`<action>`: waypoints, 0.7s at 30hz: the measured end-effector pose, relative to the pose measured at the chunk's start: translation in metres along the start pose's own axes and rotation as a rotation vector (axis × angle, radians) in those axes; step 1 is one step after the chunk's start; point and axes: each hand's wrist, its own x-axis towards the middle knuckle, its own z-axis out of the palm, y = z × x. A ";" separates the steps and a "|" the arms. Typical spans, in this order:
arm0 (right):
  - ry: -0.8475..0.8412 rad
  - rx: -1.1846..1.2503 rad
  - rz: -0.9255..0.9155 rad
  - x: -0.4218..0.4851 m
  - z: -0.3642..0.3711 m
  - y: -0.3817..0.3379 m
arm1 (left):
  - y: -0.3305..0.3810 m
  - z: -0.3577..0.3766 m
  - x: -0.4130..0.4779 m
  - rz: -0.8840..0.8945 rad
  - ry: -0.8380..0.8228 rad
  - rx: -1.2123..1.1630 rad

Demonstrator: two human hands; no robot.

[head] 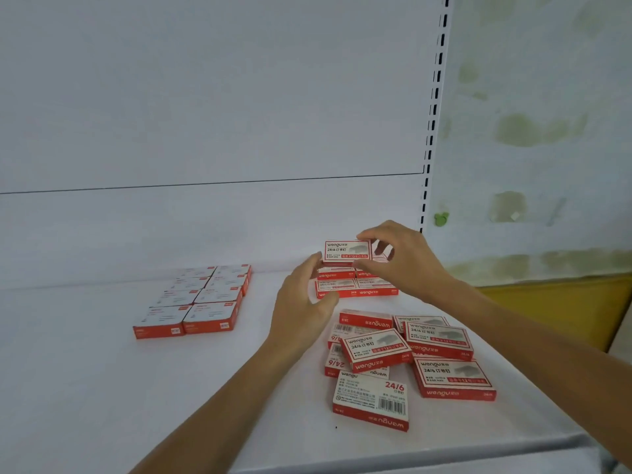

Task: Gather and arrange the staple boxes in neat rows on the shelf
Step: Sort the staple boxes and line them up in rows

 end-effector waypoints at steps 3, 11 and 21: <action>-0.030 -0.009 0.014 0.003 0.012 0.002 | -0.004 -0.003 0.003 -0.013 0.008 0.020; -0.350 -0.159 0.045 0.006 0.039 0.012 | -0.030 -0.012 0.008 -0.128 -0.234 0.391; -0.423 -0.236 0.194 0.033 0.050 0.008 | -0.034 -0.009 0.011 -0.106 -0.292 0.492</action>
